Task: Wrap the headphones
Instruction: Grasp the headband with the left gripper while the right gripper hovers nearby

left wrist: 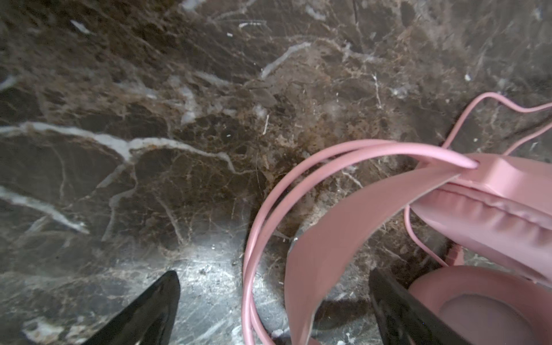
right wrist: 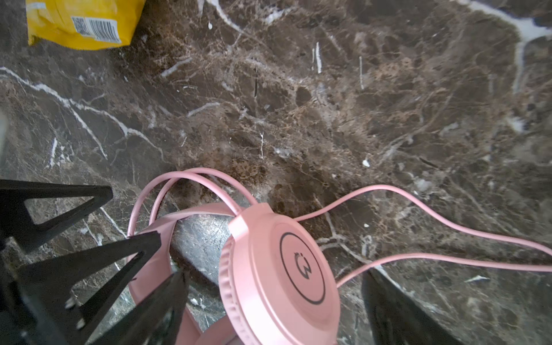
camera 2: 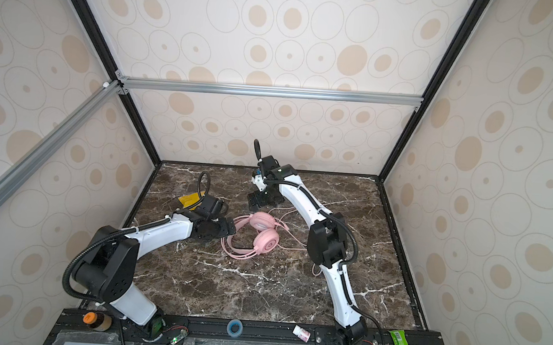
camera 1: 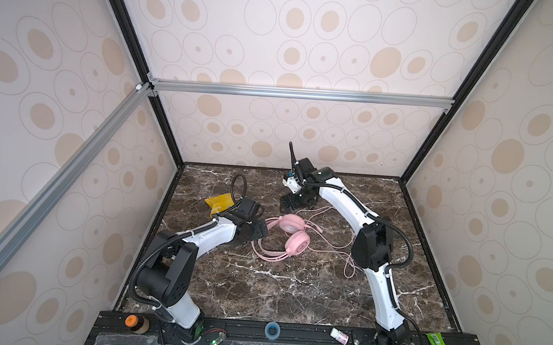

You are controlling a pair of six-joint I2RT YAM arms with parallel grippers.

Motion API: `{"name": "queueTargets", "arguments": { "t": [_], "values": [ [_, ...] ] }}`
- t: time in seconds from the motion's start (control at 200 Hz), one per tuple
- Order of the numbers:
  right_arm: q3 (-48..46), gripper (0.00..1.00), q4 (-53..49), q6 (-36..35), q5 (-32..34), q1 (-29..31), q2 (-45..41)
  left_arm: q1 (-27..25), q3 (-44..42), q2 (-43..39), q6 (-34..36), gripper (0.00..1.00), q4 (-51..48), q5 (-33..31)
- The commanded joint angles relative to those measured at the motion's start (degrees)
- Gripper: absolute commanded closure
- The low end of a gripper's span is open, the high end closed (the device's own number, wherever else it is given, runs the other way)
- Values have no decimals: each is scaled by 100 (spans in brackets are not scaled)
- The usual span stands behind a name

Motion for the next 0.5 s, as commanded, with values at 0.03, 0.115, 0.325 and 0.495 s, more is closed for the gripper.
{"name": "queueTargets", "arguments": {
  "t": [0.03,0.115,0.325,0.495],
  "values": [
    [48,5,-422,107,-63,-8,-440,-67,435,370,273,2,-647,-389],
    [-358,6,-369,284,-221,-144,-681,-116,544,535,308,2,-742,-478],
    [-1837,6,706,829,-746,-659,-1508,-312,747,860,383,2,-969,-777],
    [-1851,6,579,774,-777,-838,-1538,-378,795,1016,316,5,-982,-880]
  ]
}}
